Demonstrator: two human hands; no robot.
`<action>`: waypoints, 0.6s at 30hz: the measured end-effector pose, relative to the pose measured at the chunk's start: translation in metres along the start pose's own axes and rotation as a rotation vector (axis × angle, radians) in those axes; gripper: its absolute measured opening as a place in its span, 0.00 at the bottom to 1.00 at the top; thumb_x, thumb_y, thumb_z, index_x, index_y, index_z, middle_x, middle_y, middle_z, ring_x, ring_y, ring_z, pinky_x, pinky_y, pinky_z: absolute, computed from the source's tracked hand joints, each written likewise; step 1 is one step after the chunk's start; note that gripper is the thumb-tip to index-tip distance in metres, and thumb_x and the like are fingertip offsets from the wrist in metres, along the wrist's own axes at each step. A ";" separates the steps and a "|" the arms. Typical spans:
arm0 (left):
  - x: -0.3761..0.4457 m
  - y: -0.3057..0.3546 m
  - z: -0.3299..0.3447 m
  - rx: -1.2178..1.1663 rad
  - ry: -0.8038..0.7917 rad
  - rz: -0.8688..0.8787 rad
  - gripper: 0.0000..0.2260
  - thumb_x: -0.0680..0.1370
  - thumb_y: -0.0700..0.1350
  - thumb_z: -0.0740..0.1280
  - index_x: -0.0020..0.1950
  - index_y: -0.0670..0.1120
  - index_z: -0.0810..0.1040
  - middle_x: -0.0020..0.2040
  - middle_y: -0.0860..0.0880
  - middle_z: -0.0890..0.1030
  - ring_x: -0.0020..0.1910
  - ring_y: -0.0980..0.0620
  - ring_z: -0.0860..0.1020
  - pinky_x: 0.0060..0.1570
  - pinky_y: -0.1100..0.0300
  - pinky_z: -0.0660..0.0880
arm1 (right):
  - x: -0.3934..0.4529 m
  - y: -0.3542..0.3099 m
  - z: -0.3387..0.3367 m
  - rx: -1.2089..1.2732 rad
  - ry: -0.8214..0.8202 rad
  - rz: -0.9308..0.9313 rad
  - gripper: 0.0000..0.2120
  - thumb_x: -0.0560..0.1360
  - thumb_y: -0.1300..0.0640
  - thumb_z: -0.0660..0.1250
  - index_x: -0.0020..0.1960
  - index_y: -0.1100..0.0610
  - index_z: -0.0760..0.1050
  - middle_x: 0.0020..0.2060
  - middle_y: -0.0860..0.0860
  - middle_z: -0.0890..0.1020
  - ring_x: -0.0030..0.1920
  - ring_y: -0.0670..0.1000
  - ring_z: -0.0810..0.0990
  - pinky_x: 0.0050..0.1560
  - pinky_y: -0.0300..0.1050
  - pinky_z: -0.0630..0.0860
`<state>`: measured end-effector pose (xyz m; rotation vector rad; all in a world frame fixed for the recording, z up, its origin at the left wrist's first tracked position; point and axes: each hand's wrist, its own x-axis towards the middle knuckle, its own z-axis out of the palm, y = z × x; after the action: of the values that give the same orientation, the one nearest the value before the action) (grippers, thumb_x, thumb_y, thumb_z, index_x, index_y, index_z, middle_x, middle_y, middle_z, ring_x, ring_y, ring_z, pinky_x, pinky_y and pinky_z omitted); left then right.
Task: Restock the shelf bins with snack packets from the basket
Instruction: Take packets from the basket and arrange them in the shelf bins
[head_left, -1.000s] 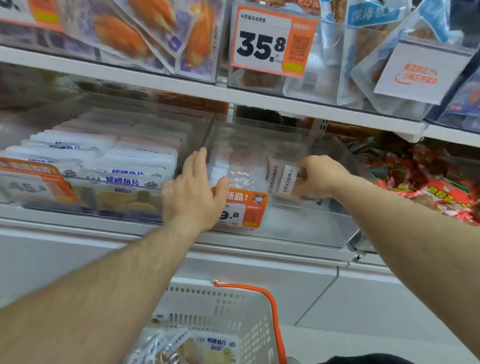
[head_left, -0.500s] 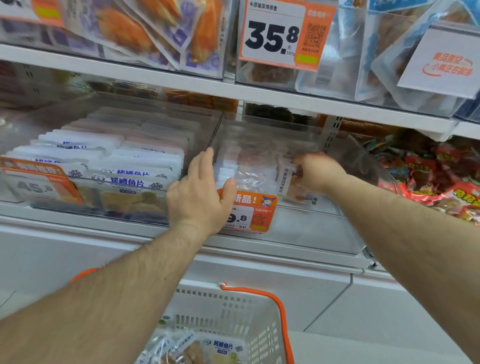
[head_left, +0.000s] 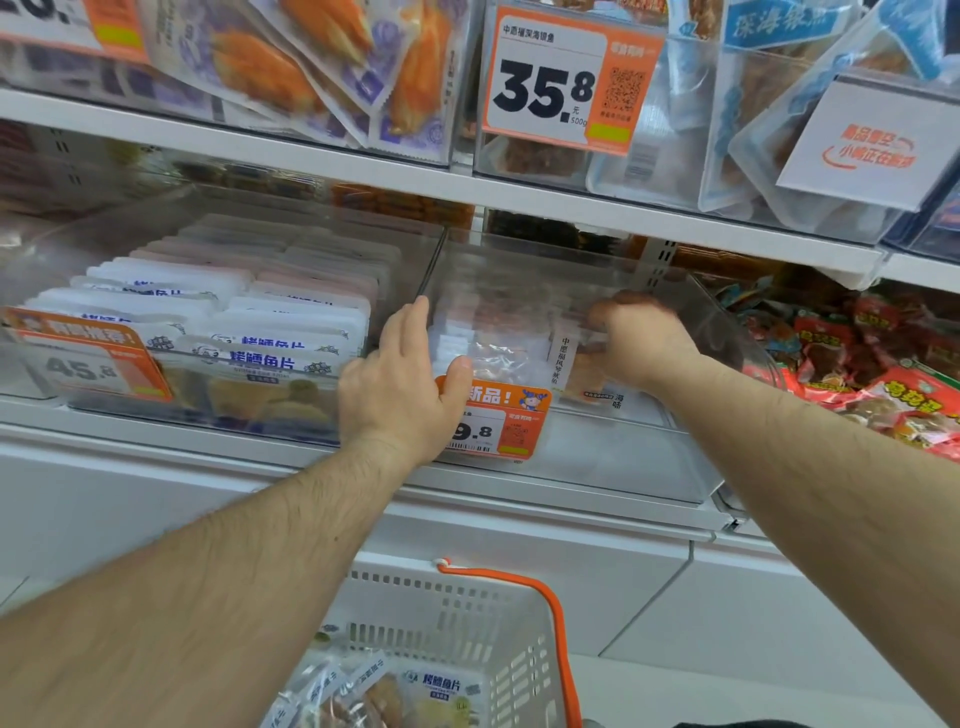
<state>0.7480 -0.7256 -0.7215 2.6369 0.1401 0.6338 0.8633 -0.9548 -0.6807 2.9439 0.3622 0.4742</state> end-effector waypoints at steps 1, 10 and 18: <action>0.000 0.000 -0.001 -0.004 -0.007 0.001 0.31 0.80 0.60 0.52 0.80 0.48 0.51 0.79 0.51 0.60 0.67 0.47 0.73 0.64 0.50 0.66 | -0.004 -0.003 -0.005 0.013 0.029 0.010 0.16 0.74 0.54 0.70 0.61 0.53 0.76 0.56 0.54 0.79 0.56 0.58 0.76 0.57 0.52 0.76; 0.002 -0.008 -0.027 -0.305 -0.193 0.024 0.33 0.80 0.57 0.61 0.81 0.52 0.49 0.81 0.53 0.50 0.78 0.52 0.55 0.74 0.51 0.55 | -0.059 -0.074 -0.053 0.382 0.337 -0.033 0.06 0.75 0.57 0.66 0.49 0.58 0.80 0.43 0.50 0.79 0.47 0.51 0.75 0.47 0.44 0.71; -0.061 -0.073 -0.081 -0.200 -0.286 0.188 0.18 0.74 0.49 0.67 0.64 0.52 0.74 0.61 0.53 0.77 0.58 0.51 0.77 0.60 0.54 0.74 | -0.112 -0.175 -0.049 0.645 0.366 -0.232 0.04 0.67 0.58 0.66 0.37 0.57 0.79 0.34 0.51 0.81 0.38 0.54 0.78 0.41 0.43 0.70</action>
<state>0.6567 -0.6412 -0.7123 2.5287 -0.2451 0.3032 0.7070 -0.8110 -0.6977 3.3257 1.0671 1.0316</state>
